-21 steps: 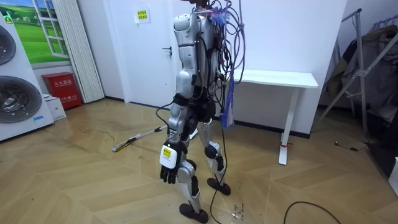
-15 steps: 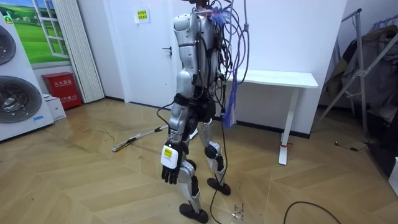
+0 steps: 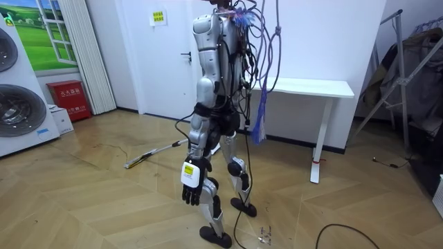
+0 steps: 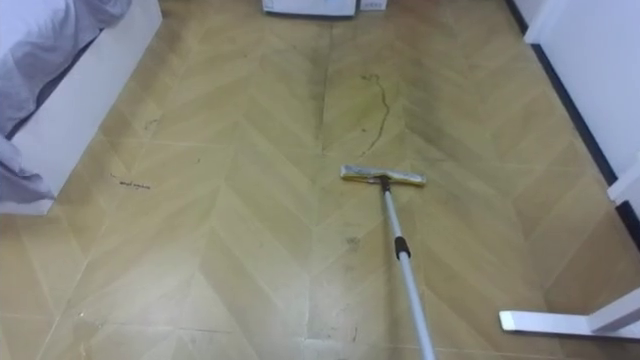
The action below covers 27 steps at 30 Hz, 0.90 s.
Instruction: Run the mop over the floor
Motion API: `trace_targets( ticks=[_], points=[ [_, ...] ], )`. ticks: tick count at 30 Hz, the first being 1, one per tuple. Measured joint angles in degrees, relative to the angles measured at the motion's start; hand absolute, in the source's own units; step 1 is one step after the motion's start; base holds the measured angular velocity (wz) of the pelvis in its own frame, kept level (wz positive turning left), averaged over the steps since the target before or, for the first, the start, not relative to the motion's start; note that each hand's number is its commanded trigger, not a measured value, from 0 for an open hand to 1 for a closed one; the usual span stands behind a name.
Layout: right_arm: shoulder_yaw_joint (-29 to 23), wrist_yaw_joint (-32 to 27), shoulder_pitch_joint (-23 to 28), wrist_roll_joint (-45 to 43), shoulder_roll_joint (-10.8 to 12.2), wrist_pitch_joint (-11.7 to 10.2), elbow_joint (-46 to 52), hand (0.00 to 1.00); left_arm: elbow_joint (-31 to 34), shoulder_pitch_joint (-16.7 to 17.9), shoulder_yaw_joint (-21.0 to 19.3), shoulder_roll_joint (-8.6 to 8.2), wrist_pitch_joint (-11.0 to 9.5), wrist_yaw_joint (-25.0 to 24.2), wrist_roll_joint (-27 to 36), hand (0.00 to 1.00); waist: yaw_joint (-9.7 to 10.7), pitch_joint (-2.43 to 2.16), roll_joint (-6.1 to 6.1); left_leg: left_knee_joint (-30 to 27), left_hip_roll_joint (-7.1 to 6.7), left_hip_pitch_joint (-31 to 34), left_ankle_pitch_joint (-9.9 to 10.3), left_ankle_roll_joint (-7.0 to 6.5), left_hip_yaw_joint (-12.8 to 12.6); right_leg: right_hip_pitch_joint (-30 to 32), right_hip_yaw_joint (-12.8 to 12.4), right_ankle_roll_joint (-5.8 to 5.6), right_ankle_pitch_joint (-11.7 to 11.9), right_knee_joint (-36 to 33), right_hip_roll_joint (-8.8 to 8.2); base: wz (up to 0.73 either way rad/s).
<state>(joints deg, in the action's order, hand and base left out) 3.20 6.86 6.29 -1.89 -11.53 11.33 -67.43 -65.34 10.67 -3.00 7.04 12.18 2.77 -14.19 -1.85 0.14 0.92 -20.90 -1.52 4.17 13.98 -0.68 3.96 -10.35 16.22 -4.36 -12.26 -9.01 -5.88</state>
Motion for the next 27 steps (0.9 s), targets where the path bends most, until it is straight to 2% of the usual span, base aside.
trace_targets(
  ticks=[5,10,12,14,15,18,21,23,25,27],
  points=[
    [0.0,0.0,-0.4,0.4,-0.5,-0.1,0.2,1.00,0.0,-0.2,0.1,-0.06,0.0,0.0,0.0,0.00,0.0,-0.08,-0.46,-0.5,0.19,2.0,0.0,-0.01,0.0,2.2,0.1,0.00,0.0,-0.9,0.01,0.00],
    [-0.1,-1.1,-2.2,0.8,-0.2,-0.7,-1.0,1.00,-0.2,-2.9,-0.2,-0.02,0.1,0.4,0.3,0.00,0.1,-0.08,-0.42,-1.0,0.39,6.0,-0.6,-0.03,0.0,6.5,0.3,0.15,0.1,-1.9,0.09,0.00],
    [0.0,-1.8,-3.2,1.7,0.0,-1.0,-2.0,1.00,-0.6,-4.9,-0.1,-0.03,-0.6,1.0,1.3,0.00,0.2,0.00,-0.40,-1.1,0.39,7.6,-0.9,-0.04,0.1,8.1,0.3,0.41,0.3,-1.9,0.12,0.00],
    [0.0,-2.5,-3.7,2.1,0.0,-2.1,-2.5,1.00,-1.2,-6.7,-0.1,-0.04,-2.6,2.2,1.6,0.00,0.1,0.08,-0.52,-1.7,0.46,9.9,-1.0,-0.09,0.1,10.3,0.5,0.44,0.3,-2.3,0.15,0.02],
    [0.0,-2.9,-3.8,2.2,0.1,-2.2,-2.6,1.00,-1.2,-7.2,-0.1,-0.06,-3.0,2.3,1.8,0.00,0.1,0.12,-0.64,-2.0,0.50,10.5,-0.9,-0.10,0.1,11.0,0.5,0.44,0.3,-2.8,0.16,0.00],
    [0.7,-4.4,-5.2,2.5,-0.1,-3.1,-3.5,1.00,-1.5,-8.8,1.8,0.09,-5.5,4.2,7.0,0.00,0.2,0.46,-1.35,-2.9,0.74,14.5,-1.1,-0.23,0.0,16.0,0.7,0.43,0.3,-5.2,0.03,-0.05],
    [1.2,-5.3,-5.8,3.7,-0.3,-4.0,-3.7,1.00,-1.4,-9.2,2.7,0.12,-6.1,4.6,10.3,0.00,0.1,0.44,-1.39,-3.0,0.74,17.4,-1.7,-0.24,0.1,19.6,0.7,0.54,0.2,-6.7,-0.13,-0.01],
    [1.2,-6.7,-7.0,4.5,-0.8,-4.5,-4.1,1.00,-1.7,-10.5,2.7,-0.32,-6.4,4.8,10.4,0.00,0.1,0.99,-1.96,-5.4,0.60,21.7,-1.9,-0.23,0.5,25.2,0.7,1.20,-1.4,-12.1,-0.90,0.10],
    [1.3,-8.3,-7.0,5.5,-0.7,-5.0,-5.1,1.00,-1.9,-11.7,2.7,-0.75,-6.6,5.9,11.7,0.00,0.2,1.03,-2.00,-7.3,-0.11,24.8,-1.9,-0.22,0.9,28.9,0.4,1.21,-3.5,-16.4,-1.97,0.28],
    [2.4,-10.0,-7.2,7.2,-0.4,-5.4,-6.0,1.00,-2.0,-12.7,3.9,-1.26,-7.4,7.5,15.4,0.00,0.1,1.14,-2.22,-9.8,-0.37,28.7,-1.9,-0.16,0.6,33.7,-2.0,1.61,-5.4,-20.9,-2.20,0.17]
  ],
)
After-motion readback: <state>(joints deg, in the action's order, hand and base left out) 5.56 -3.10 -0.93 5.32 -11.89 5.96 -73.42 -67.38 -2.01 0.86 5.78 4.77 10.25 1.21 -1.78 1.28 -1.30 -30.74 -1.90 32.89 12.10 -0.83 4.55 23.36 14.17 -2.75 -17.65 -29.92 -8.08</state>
